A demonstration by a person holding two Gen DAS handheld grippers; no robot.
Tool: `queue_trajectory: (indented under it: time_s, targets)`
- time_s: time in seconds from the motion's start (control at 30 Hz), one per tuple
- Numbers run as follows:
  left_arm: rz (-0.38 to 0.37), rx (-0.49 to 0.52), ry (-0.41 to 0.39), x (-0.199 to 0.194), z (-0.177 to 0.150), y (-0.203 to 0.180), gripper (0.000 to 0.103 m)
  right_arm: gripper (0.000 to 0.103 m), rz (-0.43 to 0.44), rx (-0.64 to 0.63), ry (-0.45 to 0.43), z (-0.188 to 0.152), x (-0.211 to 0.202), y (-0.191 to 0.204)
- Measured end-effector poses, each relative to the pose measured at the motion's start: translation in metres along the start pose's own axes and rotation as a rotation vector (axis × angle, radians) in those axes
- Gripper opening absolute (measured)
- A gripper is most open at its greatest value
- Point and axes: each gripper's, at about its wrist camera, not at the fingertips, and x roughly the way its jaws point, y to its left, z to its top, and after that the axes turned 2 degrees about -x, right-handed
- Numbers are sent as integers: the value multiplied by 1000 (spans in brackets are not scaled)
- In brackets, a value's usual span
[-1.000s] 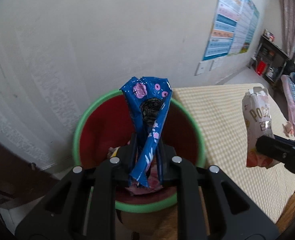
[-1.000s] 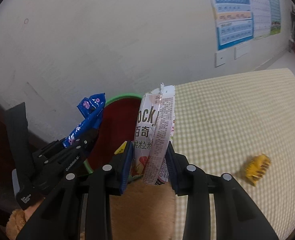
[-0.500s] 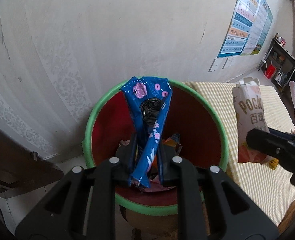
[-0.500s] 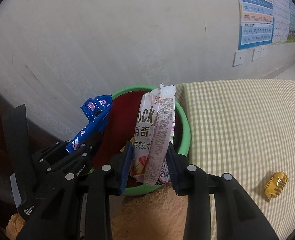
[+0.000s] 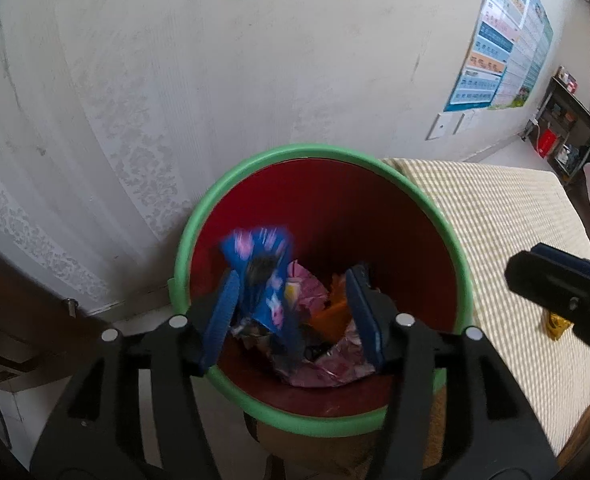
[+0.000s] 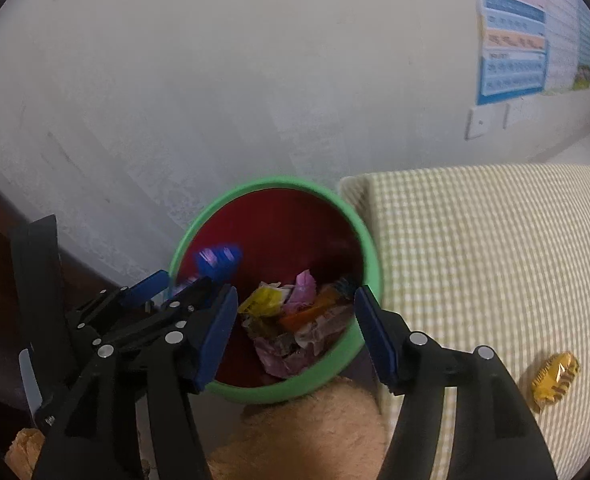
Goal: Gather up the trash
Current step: 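Release the Oreo wrapper into the bin with the left tool while the right tool releases the Pocky box, then grasp the yellow wrapper with the left tool while the right tool grasps the strawberry-print packet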
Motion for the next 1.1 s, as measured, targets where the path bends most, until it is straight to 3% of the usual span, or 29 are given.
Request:
queue_trajectory:
  time_s: [0.13, 0.2, 0.3, 0.47, 0.57, 0.63, 0.7, 0.83, 0.87, 0.9, 0.93, 1.1]
  targets:
    - [-40, 32, -8, -3, -2, -14, 62, 60, -66, 64, -26, -14, -20, -42]
    - [-67, 58, -14, -6, -4, -26, 71, 60, -122, 108, -53, -23, -37, -73]
    - [-78, 107, -51, -11, -7, -46, 80, 69, -266, 225, -116, -44, -77, -145]
    - [-87, 171, -120, -19, -12, -77, 89, 70, -521, 439, -195, -81, -136, -260]
    - [-84, 246, -149, -23, -17, -105, 92, 70, -656, 577, -185, -97, -154, -336]
    - [-85, 328, -148, -24, -21, -124, 92, 70, -688, 638, -169, -105, -153, -369]
    - [-92, 383, -154, -29, -25, -141, 92, 70, -686, 699, -147, -110, -148, -401]
    - [-174, 423, -128, -38, -28, -170, 92, 70, -640, 752, -125, -111, -133, -434]
    - [-193, 428, -113, -39, -29, -177, 90, 64, -611, 755, -128, -112, -132, -436]
    - [-218, 439, -90, -39, -31, -188, 86, 40, -589, 756, -114, -112, -127, -439]
    - [-227, 447, -76, -38, -33, -194, 83, 29, -586, 750, -99, -112, -125, -437]
    - [-278, 512, 8, -25, -46, -237, 68, 29, -499, 733, -150, -126, -142, -412]
